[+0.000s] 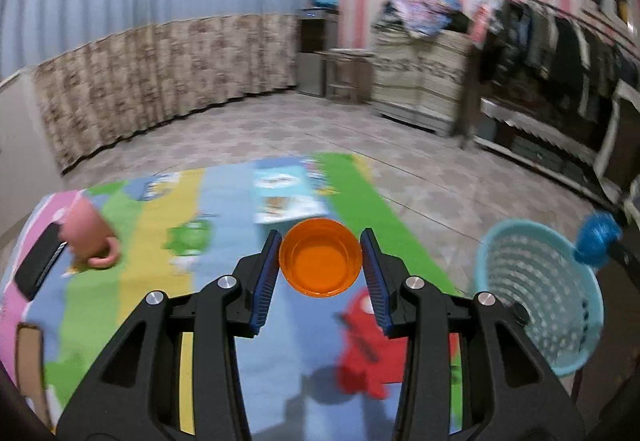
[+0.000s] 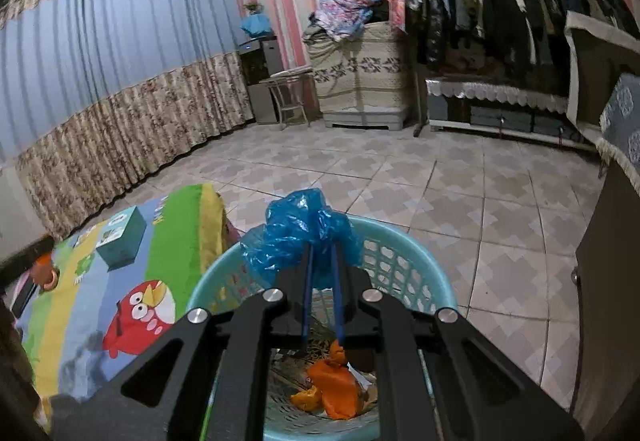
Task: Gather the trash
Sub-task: 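Carry the orange lid and blue plastic bag in both grippers over the basket, then open the left gripper to drop the lid while the right gripper releases the bag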
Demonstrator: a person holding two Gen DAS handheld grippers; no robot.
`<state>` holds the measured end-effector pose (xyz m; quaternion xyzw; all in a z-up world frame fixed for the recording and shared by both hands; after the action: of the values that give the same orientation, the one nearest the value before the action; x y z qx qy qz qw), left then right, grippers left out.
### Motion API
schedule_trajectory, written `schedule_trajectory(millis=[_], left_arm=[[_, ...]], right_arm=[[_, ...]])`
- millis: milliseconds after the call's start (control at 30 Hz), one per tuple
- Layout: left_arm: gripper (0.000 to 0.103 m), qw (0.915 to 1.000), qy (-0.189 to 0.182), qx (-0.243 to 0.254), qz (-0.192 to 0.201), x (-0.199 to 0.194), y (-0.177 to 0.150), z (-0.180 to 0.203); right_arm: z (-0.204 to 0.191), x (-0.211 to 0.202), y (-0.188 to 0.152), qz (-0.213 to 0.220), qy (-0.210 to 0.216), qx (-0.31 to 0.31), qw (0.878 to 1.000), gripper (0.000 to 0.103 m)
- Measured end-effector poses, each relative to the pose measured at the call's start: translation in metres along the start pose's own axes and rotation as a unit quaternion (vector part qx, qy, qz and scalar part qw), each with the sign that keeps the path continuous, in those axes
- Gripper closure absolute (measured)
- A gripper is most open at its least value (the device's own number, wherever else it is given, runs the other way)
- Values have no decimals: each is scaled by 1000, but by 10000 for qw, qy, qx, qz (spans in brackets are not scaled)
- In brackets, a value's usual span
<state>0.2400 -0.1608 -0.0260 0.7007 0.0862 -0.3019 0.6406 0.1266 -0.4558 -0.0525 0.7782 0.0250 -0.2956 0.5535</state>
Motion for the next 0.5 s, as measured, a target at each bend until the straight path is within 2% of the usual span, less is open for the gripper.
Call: schedule_trajectory(millis=[167, 267, 500], left_arm=[[63, 9979, -600, 149, -189, 12, -7, 57], [63, 9955, -836, 405, -189, 16, -10, 92], [63, 9896, -1207, 746, -231, 29, -4, 137]], right_arm=[[2, 2, -1, -52, 20, 7, 10000, 94], [3, 6, -4, -144, 19, -13, 9999, 94], [7, 13, -4, -258, -36, 2, 9997, 94]])
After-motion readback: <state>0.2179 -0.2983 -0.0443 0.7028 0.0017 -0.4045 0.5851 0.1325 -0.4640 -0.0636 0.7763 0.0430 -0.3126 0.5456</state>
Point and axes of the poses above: each gripper's, at about its wrist camera, not at the fingertips, and x roughly the way its jaws point, z to its right, y to its top, the point moved 2 cm from there along x, roughly the way its jaws point
